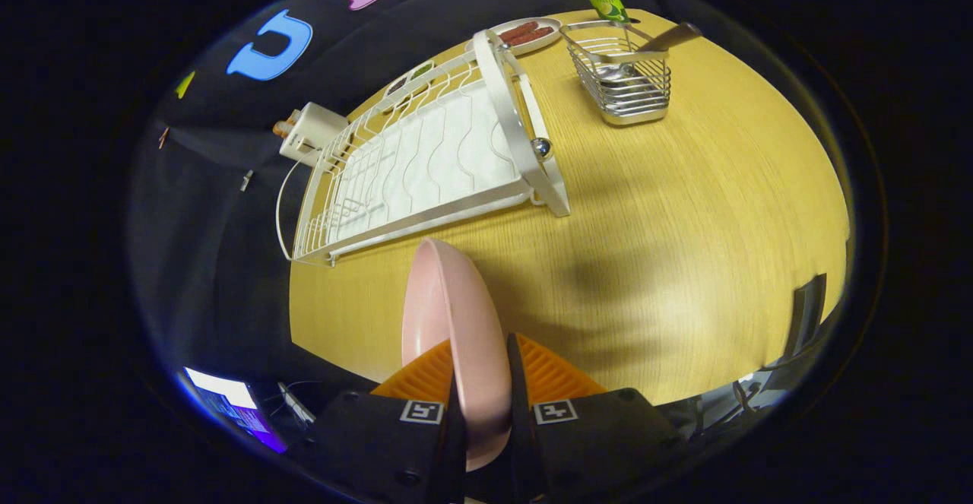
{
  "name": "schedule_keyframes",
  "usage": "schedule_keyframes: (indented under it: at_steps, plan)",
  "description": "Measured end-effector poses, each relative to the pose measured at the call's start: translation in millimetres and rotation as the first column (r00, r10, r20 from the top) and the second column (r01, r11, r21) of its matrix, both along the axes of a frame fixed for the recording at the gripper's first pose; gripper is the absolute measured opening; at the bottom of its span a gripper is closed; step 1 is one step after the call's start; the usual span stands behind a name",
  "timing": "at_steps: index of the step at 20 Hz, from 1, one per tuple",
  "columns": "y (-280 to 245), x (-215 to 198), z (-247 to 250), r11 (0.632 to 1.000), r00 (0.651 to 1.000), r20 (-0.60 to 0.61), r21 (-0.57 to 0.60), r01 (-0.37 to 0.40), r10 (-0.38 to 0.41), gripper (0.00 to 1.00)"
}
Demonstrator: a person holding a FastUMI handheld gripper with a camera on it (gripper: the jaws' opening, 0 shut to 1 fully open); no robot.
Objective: Take the plate from the dish rack, then take the spoon from the basket and place it into the plate.
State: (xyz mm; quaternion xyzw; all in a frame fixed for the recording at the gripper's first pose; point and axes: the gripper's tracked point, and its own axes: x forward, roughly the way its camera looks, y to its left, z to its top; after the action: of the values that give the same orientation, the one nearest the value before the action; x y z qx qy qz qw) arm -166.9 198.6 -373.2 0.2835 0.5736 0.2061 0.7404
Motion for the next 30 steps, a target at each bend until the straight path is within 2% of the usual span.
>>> schedule_keyframes:
  at_steps: [3, 5, 6, 8, 10, 11, 15, 18, 21, 25, 28, 30]
  plan:
    - [1, 8, -11, 0.996, 0.997, -0.041, 0.052, 0.067, -0.065, 0.29]
    - [-4, 6, -25, 0.998, 0.997, -0.042, 0.007, 0.069, -0.068, 0.32]
    - [-6, 6, -30, 0.998, 0.997, -0.037, -0.008, 0.063, -0.063, 0.40]
    - [-9, 6, -33, 0.998, 0.998, -0.023, -0.036, 0.060, -0.060, 0.45]
    - [-22, 8, -45, 0.990, 0.999, 0.017, -0.135, 0.036, -0.034, 0.53]
    - [-26, 9, -47, 0.986, 0.999, 0.035, -0.165, 0.025, -0.020, 0.53]
    - [-33, 17, -41, 0.987, 0.997, 0.072, -0.157, 0.041, -0.030, 0.65]
    - [-50, 25, -28, 0.985, 0.990, 0.131, -0.159, 0.064, -0.044, 0.81]
    - [-83, 47, -1, 0.972, 0.962, 0.272, -0.211, 0.102, -0.042, 0.85]
    - [-133, 104, 48, 0.939, 0.876, 0.478, -0.268, 0.214, -0.063, 0.85]
    - [-159, 142, 63, 0.916, 0.834, 0.550, -0.317, 0.245, -0.032, 0.84]
    - [-168, 161, 61, 0.912, 0.833, 0.554, -0.333, 0.239, -0.016, 0.83]
